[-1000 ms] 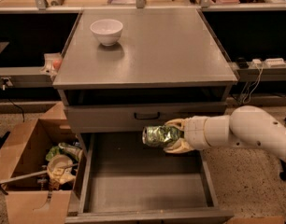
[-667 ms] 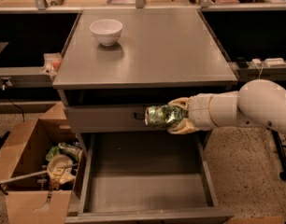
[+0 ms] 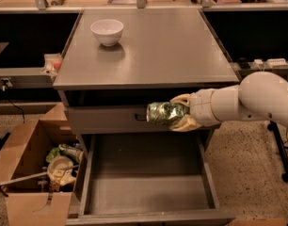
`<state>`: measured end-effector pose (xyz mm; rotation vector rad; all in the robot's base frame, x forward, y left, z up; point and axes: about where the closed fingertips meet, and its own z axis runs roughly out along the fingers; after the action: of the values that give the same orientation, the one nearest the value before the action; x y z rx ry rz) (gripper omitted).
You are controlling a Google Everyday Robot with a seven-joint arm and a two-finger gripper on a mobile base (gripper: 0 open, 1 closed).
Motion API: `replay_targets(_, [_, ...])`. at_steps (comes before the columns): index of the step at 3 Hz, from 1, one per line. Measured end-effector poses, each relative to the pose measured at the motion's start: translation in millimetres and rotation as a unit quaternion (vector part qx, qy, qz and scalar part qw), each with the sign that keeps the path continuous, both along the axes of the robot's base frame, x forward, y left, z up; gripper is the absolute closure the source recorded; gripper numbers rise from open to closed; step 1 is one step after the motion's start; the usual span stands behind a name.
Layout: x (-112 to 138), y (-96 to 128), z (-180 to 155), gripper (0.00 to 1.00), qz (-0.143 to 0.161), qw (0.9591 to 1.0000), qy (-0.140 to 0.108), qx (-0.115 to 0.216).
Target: Pick green can from middle drawer and place on counter
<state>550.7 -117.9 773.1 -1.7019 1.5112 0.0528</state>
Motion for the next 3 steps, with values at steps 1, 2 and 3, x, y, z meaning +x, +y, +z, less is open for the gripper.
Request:
replay_targets(1, [13.7, -18.2, 49.2, 1.00, -0.013, 0.9998, -0.016, -0.006])
replay_targets(2, [31.9, -38.2, 102.4, 1.00, -0.038, 0.9981, -0.045, -0.020])
replay_targets(3, [66.5, -52.7, 128.9, 1.00, -0.077, 0.9953, -0.058, 0.007])
